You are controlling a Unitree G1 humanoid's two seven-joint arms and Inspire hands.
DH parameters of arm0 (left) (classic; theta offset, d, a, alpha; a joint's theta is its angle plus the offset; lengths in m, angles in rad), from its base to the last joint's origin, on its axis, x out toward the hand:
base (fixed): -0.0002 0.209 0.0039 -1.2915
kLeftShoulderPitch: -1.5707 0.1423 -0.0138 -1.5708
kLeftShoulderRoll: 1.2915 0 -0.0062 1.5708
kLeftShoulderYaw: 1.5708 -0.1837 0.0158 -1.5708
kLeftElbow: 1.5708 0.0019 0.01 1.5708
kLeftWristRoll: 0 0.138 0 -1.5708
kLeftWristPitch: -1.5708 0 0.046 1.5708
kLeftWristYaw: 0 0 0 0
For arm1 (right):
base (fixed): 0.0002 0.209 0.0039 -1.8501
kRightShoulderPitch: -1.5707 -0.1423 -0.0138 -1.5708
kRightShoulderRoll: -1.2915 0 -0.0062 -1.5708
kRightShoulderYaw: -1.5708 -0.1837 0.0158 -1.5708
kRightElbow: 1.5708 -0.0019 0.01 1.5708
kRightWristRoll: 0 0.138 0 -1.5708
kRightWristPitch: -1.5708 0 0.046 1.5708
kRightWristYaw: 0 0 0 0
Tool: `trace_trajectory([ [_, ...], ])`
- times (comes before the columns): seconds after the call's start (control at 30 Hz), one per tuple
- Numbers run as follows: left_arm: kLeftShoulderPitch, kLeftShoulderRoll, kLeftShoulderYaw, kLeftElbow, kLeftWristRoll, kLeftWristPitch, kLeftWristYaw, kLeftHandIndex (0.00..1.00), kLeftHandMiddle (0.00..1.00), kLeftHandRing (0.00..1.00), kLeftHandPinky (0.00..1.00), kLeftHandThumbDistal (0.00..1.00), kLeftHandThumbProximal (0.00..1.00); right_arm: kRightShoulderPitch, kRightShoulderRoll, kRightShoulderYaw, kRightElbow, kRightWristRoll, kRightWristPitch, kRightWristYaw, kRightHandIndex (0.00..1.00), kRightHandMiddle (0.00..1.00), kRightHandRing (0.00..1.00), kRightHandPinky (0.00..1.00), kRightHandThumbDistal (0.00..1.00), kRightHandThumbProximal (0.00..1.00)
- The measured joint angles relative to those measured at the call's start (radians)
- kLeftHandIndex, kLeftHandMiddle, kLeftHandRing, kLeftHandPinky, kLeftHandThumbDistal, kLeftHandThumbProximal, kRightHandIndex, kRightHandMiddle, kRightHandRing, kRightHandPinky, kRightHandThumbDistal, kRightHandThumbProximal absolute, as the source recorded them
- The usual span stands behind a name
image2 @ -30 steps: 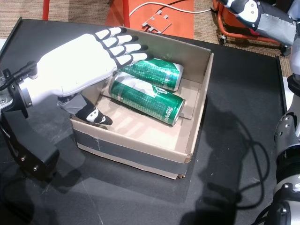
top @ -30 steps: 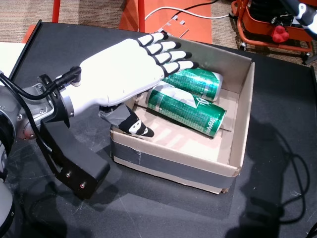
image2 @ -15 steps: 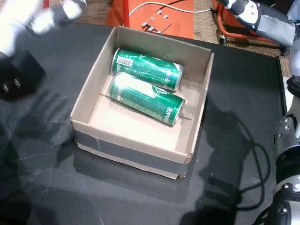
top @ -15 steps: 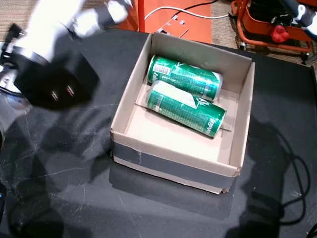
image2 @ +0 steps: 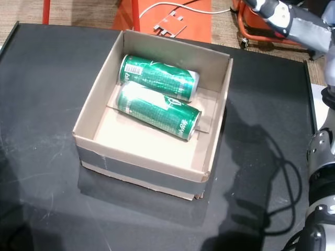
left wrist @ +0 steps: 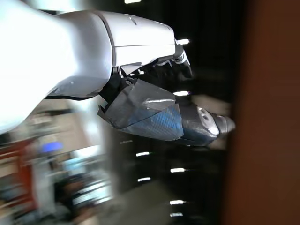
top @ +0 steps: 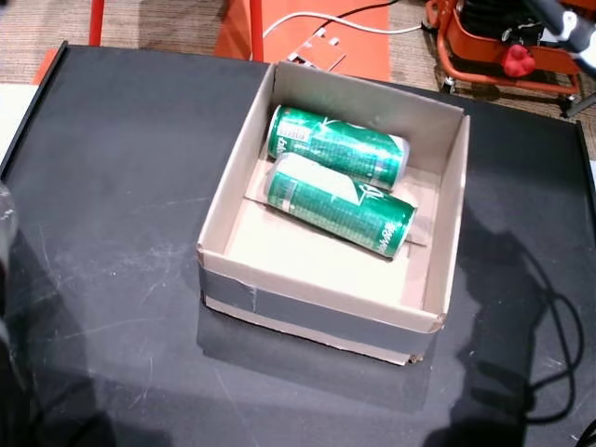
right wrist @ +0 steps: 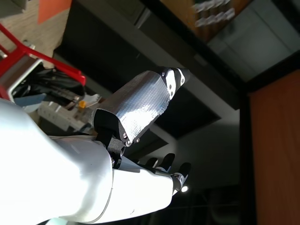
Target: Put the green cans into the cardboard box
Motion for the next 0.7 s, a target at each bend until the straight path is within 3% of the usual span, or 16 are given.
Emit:
trace_trajectory([
  [0.03, 0.042, -0.012, 0.015, -0.079, -0.047, 0.0, -0.032, 0.94, 0.9, 0.92, 0.93, 0.74, 0.74, 0.002, 0.0, 0.0, -0.015, 0.023, -0.002, 0.018, 0.94, 0.9, 0.88, 0.93, 1.0, 0.79],
  [0.1, 0.116, -0.036, 0.044, -0.229, -0.137, -0.002, -0.102, 0.97, 0.92, 0.95, 0.94, 0.83, 0.77, 0.014, 0.0, 0.0, -0.069, 0.066, -0.01, 0.049, 0.92, 0.89, 0.86, 0.93, 1.0, 0.82],
  [0.2, 0.209, -0.089, 0.094, -0.463, -0.309, 0.022, -0.234, 0.98, 0.91, 0.95, 0.92, 0.85, 0.74, 0.081, 0.013, 0.001, -0.255, 0.161, -0.05, 0.064, 0.96, 0.93, 0.93, 0.96, 1.0, 0.7],
  [0.23, 0.229, -0.107, 0.108, -0.522, -0.356, 0.036, -0.268, 0.98, 0.91, 0.95, 0.91, 0.82, 0.75, 0.118, 0.023, 0.003, -0.343, 0.193, -0.052, 0.057, 0.95, 0.92, 0.93, 0.98, 1.0, 0.68],
  [0.3, 0.247, -0.136, 0.125, -0.583, -0.413, 0.078, -0.312, 0.96, 0.9, 0.95, 0.92, 0.78, 0.74, 0.201, 0.045, 0.011, -0.508, 0.246, -0.026, 0.027, 0.89, 0.87, 0.91, 0.98, 1.0, 0.62],
  [0.33, 0.249, -0.147, 0.133, -0.589, -0.426, 0.096, -0.328, 0.95, 0.9, 0.95, 0.92, 0.78, 0.74, 0.237, 0.056, 0.013, -0.573, 0.263, -0.016, 0.011, 0.88, 0.86, 0.91, 0.98, 1.0, 0.59],
  [0.37, 0.249, -0.155, 0.139, -0.589, -0.43, 0.113, -0.34, 0.93, 0.89, 0.95, 0.93, 0.8, 0.76, 0.26, 0.064, 0.014, -0.613, 0.271, -0.009, 0.0, 0.87, 0.86, 0.91, 0.98, 1.0, 0.48],
  [0.43, 0.245, -0.161, 0.146, -0.572, -0.43, 0.152, -0.355, 0.89, 0.89, 0.96, 0.94, 0.75, 0.75, 0.276, 0.072, 0.014, -0.654, 0.285, 0.017, -0.007, 0.85, 0.84, 0.9, 0.97, 1.0, 0.44],
  [0.53, 0.214, -0.164, 0.16, -0.524, -0.428, 0.197, -0.377, 0.87, 0.9, 0.97, 0.93, 0.74, 0.77, 0.276, 0.087, 0.011, -0.657, 0.291, 0.031, -0.021, 0.74, 0.81, 0.89, 1.0, 1.0, 0.53],
  [0.7, 0.182, -0.149, 0.19, -0.472, -0.431, 0.299, -0.394, 0.88, 0.92, 0.99, 0.94, 0.77, 0.76, 0.238, 0.11, 0.006, -0.588, 0.289, 0.005, -0.005, 0.73, 0.84, 0.92, 1.0, 1.0, 0.63],
])
